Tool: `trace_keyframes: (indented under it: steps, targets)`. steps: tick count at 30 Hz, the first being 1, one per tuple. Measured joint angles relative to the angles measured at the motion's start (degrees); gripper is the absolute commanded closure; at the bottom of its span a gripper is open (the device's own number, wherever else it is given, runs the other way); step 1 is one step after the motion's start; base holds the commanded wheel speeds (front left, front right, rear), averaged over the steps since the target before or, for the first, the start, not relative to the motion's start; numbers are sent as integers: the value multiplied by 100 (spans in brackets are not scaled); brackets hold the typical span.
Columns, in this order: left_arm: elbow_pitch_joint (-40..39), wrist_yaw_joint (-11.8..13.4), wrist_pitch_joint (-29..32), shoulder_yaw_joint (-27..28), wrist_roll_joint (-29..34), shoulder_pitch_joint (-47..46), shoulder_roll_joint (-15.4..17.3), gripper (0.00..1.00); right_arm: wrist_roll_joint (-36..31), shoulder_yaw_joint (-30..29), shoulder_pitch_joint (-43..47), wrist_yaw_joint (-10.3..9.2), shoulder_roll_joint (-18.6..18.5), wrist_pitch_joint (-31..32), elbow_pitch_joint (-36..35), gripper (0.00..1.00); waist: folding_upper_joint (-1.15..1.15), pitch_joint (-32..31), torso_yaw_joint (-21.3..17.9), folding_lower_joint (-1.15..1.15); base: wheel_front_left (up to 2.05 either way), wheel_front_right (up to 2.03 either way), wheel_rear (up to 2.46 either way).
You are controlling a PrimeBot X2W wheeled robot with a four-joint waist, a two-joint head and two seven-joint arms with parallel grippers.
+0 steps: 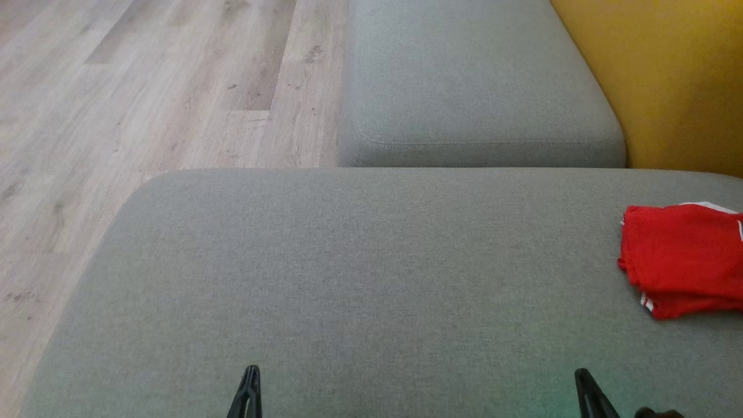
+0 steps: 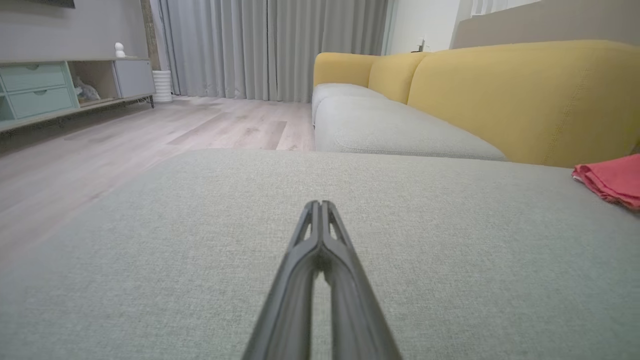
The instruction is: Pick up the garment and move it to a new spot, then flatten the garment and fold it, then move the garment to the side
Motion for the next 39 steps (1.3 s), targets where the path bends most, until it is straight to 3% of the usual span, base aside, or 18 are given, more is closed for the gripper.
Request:
trace_keyframes:
  steps: [39]
  targets:
    - [67, -391, 564, 517, -2625, -322, 18, 100, 2632, -324, -564, 0, 1, 623, 0, 100, 0, 362, -154, 0, 0, 0, 0]
